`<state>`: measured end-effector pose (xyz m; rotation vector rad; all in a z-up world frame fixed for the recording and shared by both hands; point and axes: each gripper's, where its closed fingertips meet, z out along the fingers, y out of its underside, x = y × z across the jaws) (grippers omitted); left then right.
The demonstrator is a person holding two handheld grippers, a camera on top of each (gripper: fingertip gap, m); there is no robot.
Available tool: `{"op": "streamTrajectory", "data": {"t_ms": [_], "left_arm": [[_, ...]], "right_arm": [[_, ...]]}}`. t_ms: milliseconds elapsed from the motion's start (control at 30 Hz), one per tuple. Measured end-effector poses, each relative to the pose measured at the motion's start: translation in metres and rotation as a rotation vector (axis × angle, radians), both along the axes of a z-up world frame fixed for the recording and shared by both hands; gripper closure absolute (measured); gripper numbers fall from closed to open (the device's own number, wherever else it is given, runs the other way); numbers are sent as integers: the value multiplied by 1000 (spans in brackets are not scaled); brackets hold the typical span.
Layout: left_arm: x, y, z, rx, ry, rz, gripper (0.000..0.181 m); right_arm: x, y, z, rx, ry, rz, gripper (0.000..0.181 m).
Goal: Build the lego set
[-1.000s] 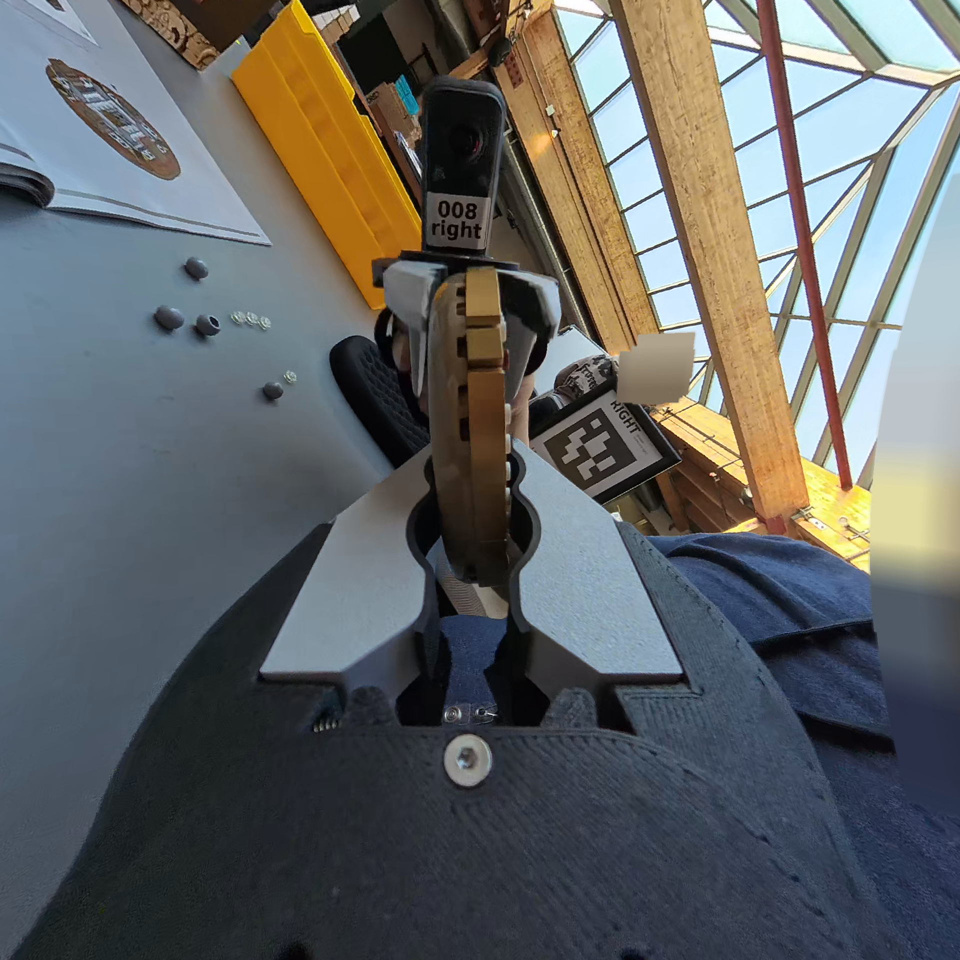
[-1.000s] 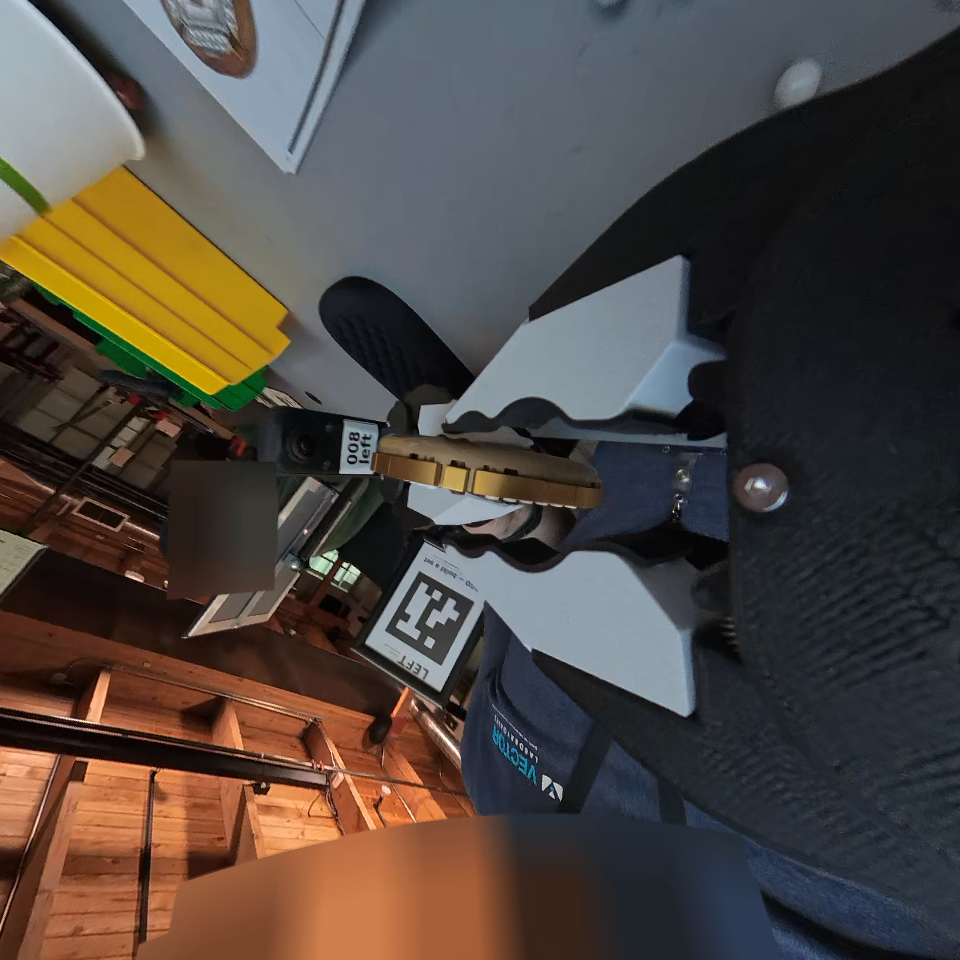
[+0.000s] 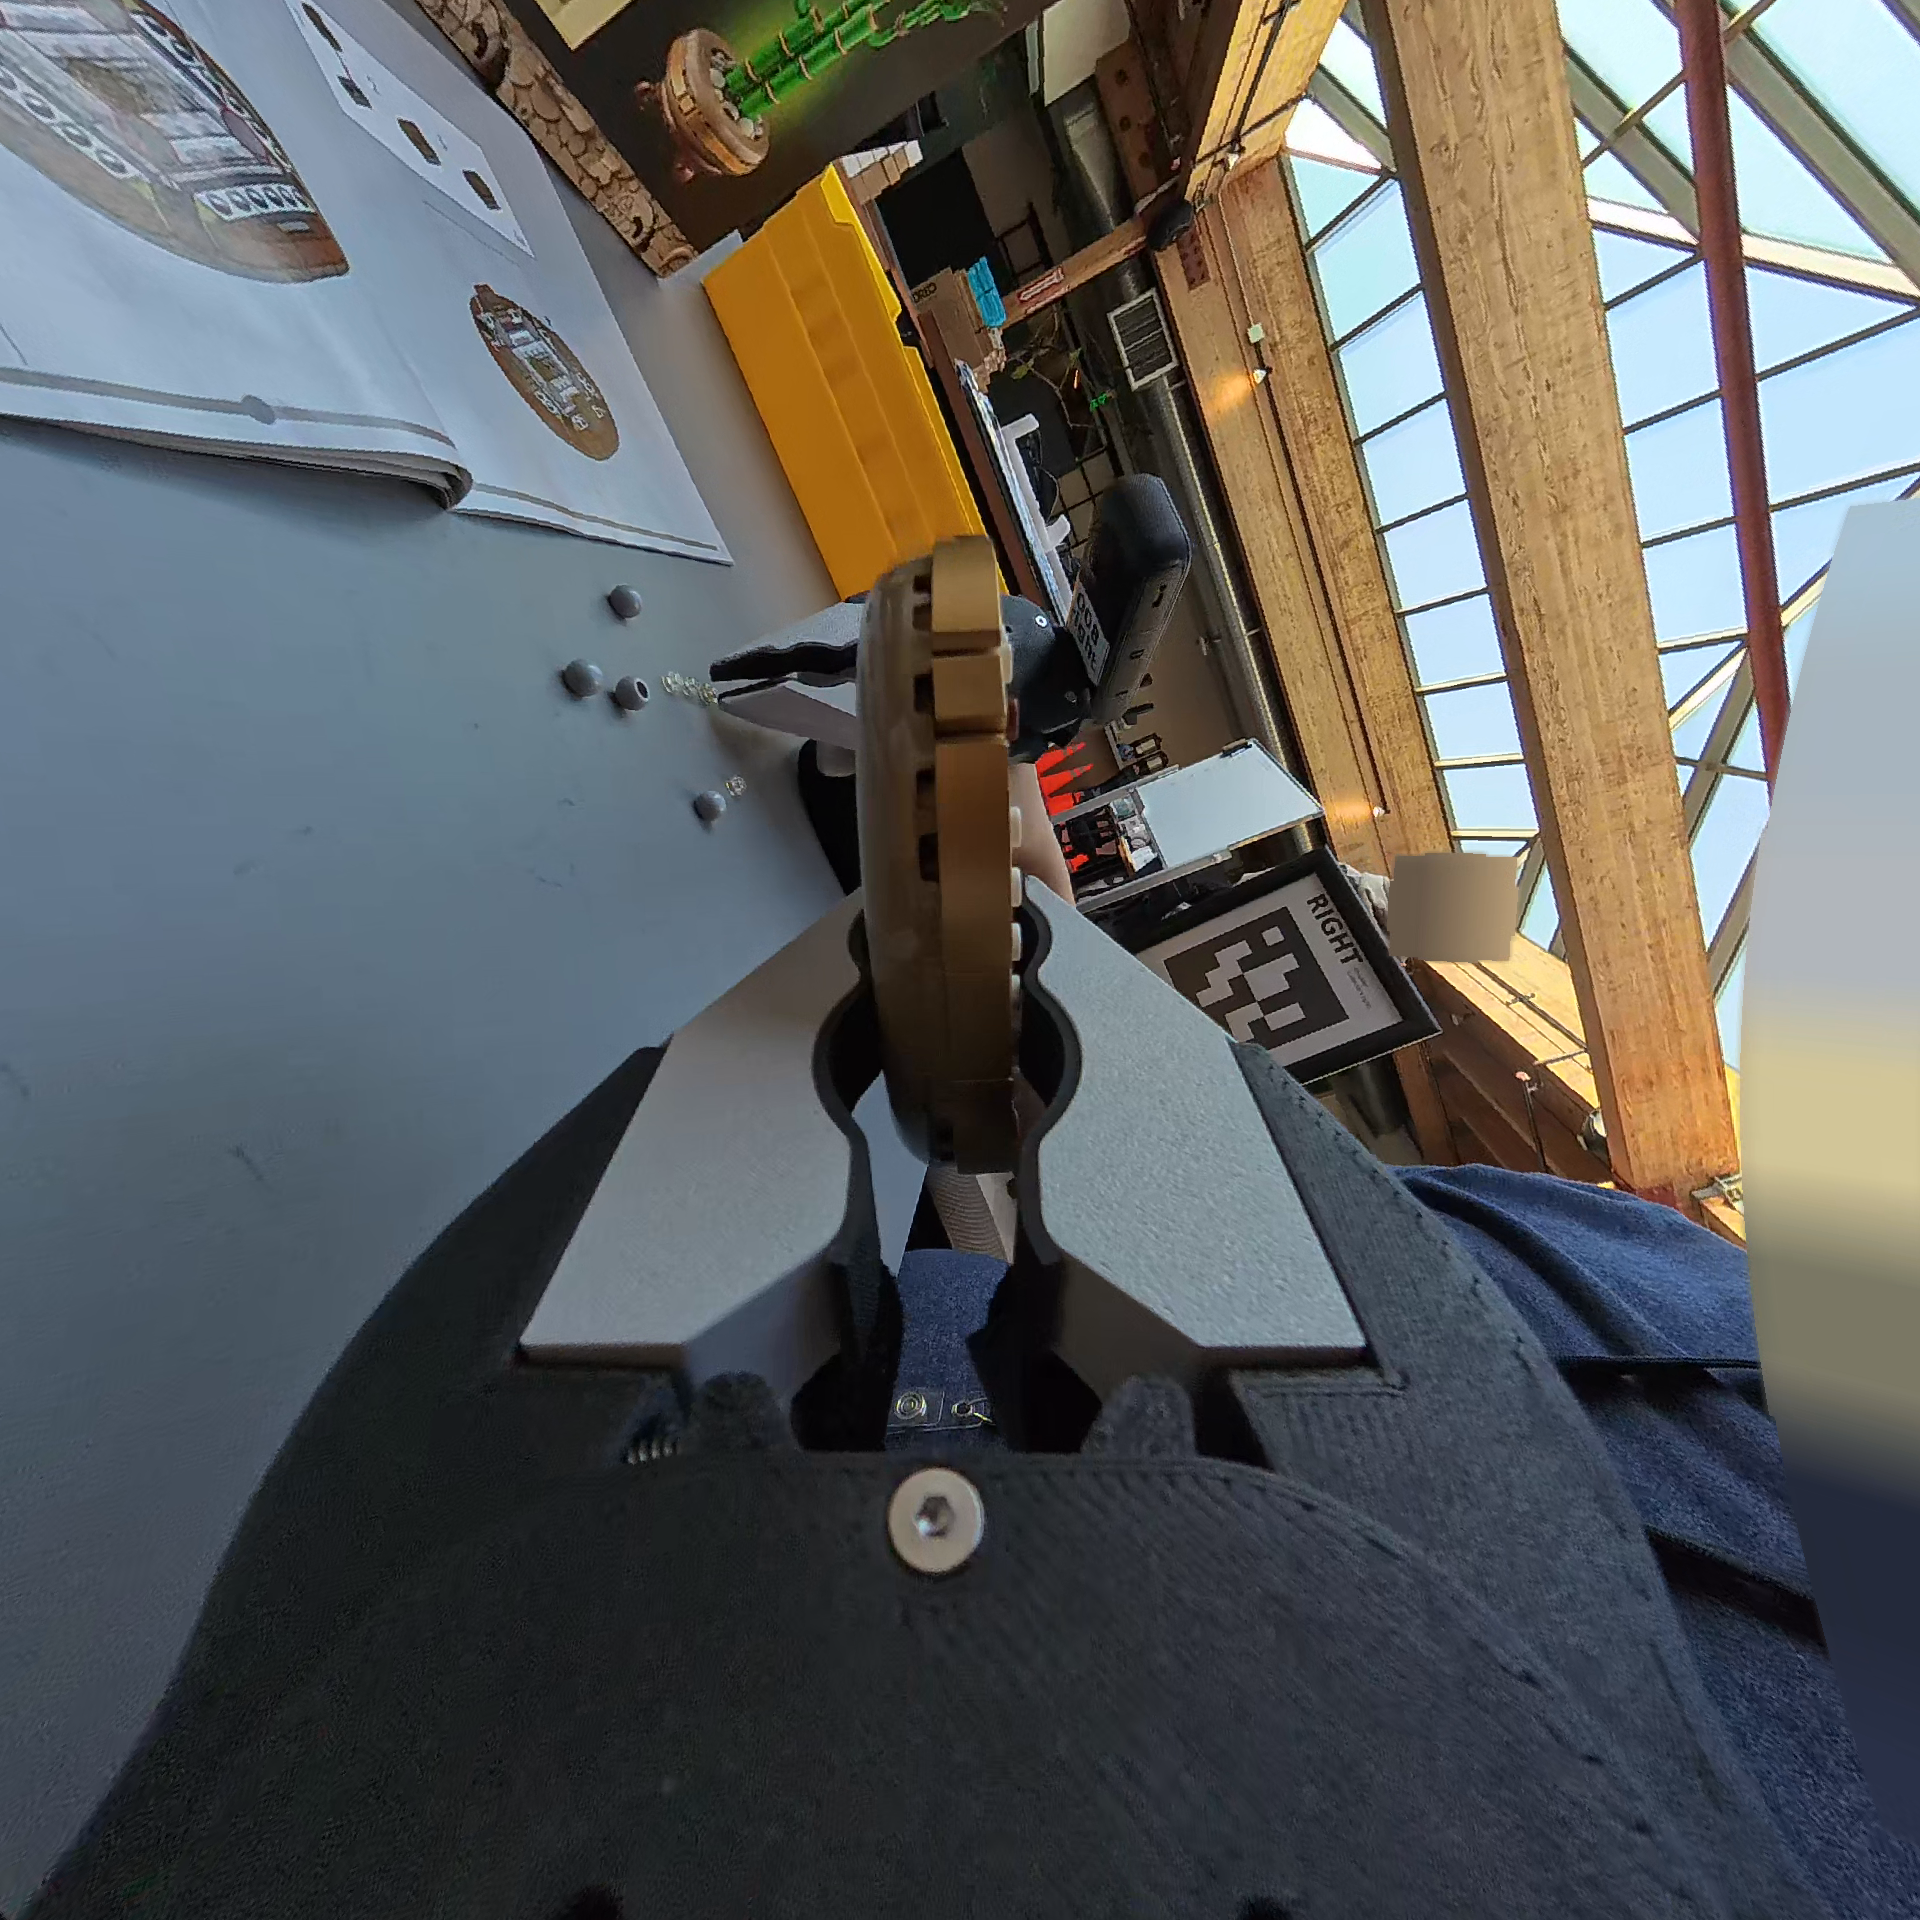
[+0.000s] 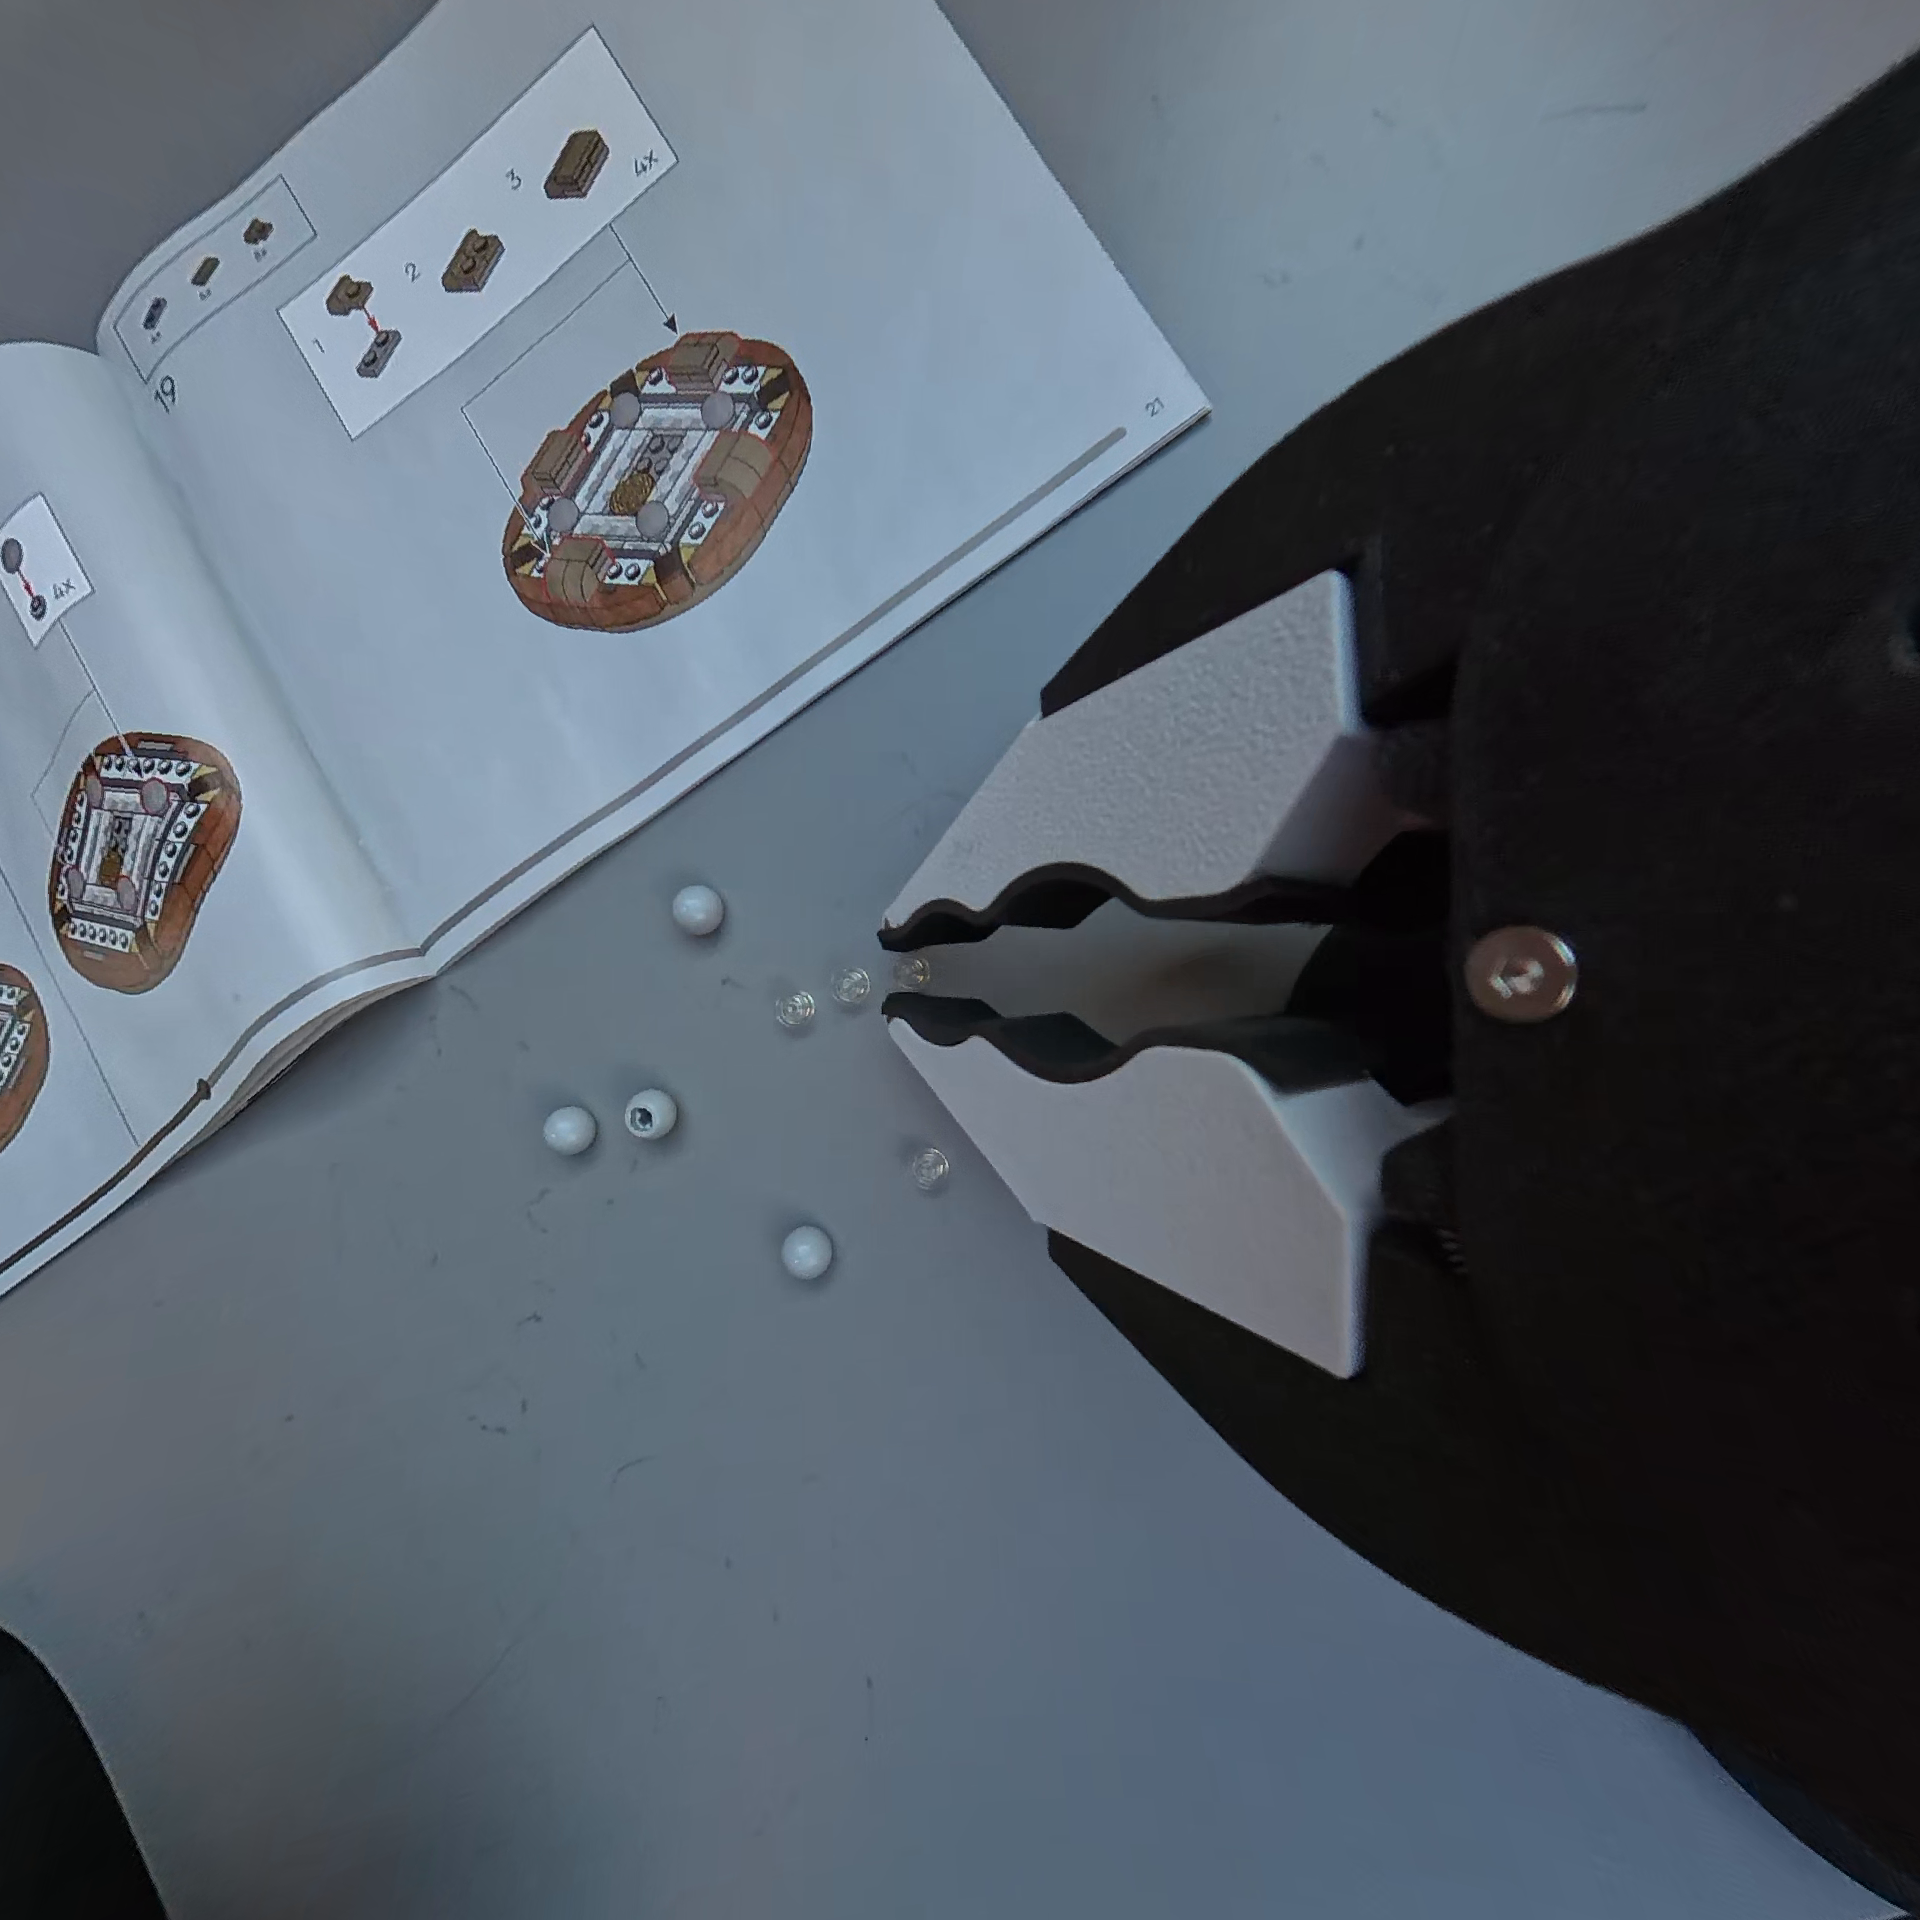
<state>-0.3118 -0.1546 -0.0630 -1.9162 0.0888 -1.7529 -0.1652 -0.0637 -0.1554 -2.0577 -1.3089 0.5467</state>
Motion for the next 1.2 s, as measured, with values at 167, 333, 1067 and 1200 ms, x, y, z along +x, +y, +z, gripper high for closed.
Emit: {"op": "streamTrajectory", "data": {"t_ms": [167,333,1067,1200], "left_arm": [[0,-1,0,1,5,-3,162],[0,-1,-2,-8,0,-4,162],[2,-3,-3,-19,3,-18,162],[3,-3,-4,-25,-1,-22,162]], "right_arm": [[1,0,-5,-6,-30,-4,175],[1,0,-3,-6,-21,-11,170],[-2,-11,4,-12,20,136,175],[-2,-12,2,-75,34,141,171]]}}
